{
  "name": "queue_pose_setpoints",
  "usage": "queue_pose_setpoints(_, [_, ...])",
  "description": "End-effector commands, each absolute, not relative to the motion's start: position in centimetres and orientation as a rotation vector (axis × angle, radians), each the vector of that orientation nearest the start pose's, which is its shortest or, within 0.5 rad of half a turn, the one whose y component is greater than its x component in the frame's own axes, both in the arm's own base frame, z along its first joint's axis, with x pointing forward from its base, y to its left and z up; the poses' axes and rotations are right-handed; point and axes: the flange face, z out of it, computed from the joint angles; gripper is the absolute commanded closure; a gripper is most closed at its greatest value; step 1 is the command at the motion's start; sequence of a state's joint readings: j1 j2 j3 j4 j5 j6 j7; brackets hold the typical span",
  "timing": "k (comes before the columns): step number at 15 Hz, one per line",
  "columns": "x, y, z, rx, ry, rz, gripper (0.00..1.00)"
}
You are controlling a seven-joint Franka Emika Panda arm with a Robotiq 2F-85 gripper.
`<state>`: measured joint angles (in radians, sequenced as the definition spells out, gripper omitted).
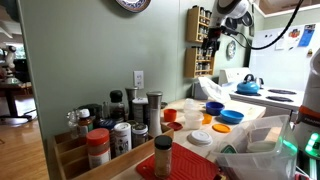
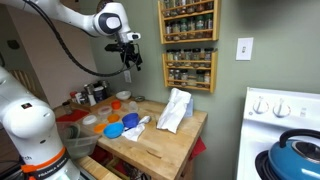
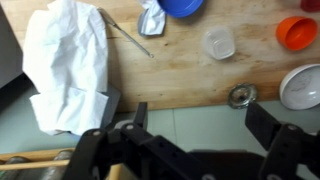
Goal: Pick up the white paper cup lid and put it on the clear lunch box, pick up the orange lid and put it on the orange lunch box
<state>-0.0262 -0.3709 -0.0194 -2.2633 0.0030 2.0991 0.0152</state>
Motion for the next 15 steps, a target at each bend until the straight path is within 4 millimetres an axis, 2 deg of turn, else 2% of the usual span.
queue_pose_setpoints(1, [45.8, 5.3, 50.1, -2.997, -0.051, -0.144, 0.0])
queue_pose_setpoints(4, [44.9, 11.8, 47.1, -2.907, -0.174, 0.021, 0.0])
queue_pose_setpoints(6, [44.2, 14.9, 45.2, -2.856, -0.249, 0.137, 0.0])
queue_pose_setpoints(7, [44.6, 13.3, 46.9, -2.912, -0.189, 0.038, 0.0])
queue_pose_setpoints(8, [44.5, 14.2, 46.3, -2.908, -0.21, 0.061, 0.0])
queue_pose_setpoints(9, [44.6, 14.3, 46.3, -2.91, -0.212, 0.062, 0.0])
queue_pose_setpoints(13, [44.8, 13.4, 46.8, -2.908, -0.187, 0.042, 0.0])
queue_pose_setpoints(15, [44.5, 15.2, 45.3, -2.952, -0.251, 0.05, 0.0])
